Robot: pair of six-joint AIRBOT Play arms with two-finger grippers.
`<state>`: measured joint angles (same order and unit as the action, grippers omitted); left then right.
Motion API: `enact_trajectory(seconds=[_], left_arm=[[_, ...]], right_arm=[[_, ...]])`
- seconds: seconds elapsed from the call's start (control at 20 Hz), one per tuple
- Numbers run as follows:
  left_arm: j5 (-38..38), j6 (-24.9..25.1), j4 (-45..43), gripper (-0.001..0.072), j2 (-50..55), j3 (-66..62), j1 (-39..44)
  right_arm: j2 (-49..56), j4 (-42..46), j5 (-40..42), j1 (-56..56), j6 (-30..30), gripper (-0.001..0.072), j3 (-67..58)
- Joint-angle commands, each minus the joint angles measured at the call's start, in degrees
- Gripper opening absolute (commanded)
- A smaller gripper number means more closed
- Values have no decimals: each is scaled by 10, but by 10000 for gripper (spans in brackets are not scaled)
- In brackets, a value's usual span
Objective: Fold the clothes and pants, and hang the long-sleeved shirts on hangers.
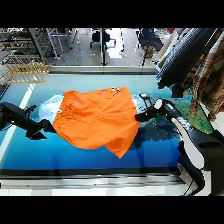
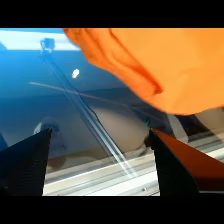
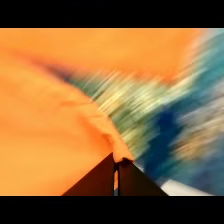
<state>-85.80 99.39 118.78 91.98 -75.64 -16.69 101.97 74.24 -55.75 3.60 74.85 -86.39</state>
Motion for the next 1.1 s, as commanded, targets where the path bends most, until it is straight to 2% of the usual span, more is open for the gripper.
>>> enact_trajectory(seconds=[0.0,0.05,0.15,0.25,0.3,0.35,0.5,0.65,0.8,1.0,1.05], left_arm=[[39,-4,1,682,0,35,18],[64,-9,0,682,0,52,27],[112,-17,1,682,0,81,43],[144,-22,1,682,0,91,52],[163,-30,1,683,0,91,53],[184,-37,0,683,0,91,53],[245,-76,0,683,0,91,48],[285,-108,1,682,1,90,48],[305,-124,3,682,9,90,49],[319,-153,5,681,29,91,49],[325,-157,5,640,32,91,49]], right_arm=[[1,93,81,-12,121,259,-59],[1,84,41,-20,131,508,-73],[0,47,-84,-50,135,517,-69],[-9,-30,-196,-91,90,513,-19],[-26,-89,-221,-108,66,495,29],[-52,-158,-221,-123,44,471,96],[-147,-334,-191,-137,-22,464,313],[-193,-429,-149,-131,-59,465,454],[-194,-466,-83,-95,-68,465,507],[-187,-536,24,-30,-68,459,507],[-183,-549,50,-14,-64,394,507]])
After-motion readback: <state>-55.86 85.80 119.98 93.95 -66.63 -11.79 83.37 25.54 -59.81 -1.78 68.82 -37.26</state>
